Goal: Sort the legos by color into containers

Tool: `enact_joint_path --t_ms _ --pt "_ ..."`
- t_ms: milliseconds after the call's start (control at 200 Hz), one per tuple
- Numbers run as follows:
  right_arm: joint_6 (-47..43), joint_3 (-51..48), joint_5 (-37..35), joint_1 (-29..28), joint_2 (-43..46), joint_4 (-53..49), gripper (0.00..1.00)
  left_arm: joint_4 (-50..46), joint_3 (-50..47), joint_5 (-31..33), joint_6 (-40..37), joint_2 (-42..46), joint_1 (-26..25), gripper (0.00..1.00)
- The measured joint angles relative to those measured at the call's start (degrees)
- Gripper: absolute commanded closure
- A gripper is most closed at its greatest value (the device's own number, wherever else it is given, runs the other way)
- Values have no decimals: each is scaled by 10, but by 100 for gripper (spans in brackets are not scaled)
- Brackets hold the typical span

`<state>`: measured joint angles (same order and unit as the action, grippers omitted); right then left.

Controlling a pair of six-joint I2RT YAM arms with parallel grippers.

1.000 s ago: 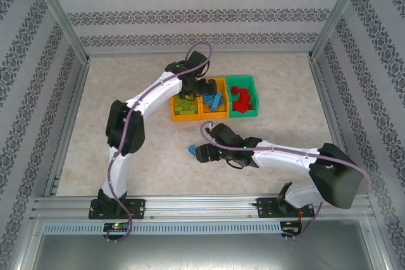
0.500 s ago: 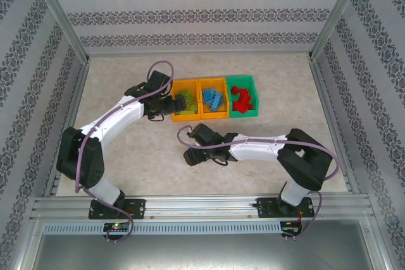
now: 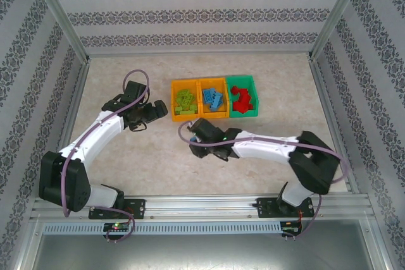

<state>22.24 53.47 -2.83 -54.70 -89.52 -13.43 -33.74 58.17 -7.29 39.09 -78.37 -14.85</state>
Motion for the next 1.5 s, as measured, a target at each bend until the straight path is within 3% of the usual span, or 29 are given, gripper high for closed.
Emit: enact_joint_path --t_ms 165,380,669,969,1149,1299,1499 --pt "1 45 30 110 58 5 72 1 -10 0 -1 0 1 1" --pt "-3 186 66 242 -28 -14 72 1 -14 9 -10 0 3 1" --pt "-17 336 115 303 -198 -88 69 1 -30 24 -29 6 3 1" --pt "-16 406 147 328 -273 -146 63 0 -32 31 -31 6 4 1" --pt "-16 407 154 328 -274 -160 49 -1 -32 32 -32 6 6 1" --pt "-16 392 152 328 -263 -152 26 -1 -32 39 -35 6 8 1" --pt "-37 266 103 329 -118 -119 6 -9 -33 82 -48 11 10 1"
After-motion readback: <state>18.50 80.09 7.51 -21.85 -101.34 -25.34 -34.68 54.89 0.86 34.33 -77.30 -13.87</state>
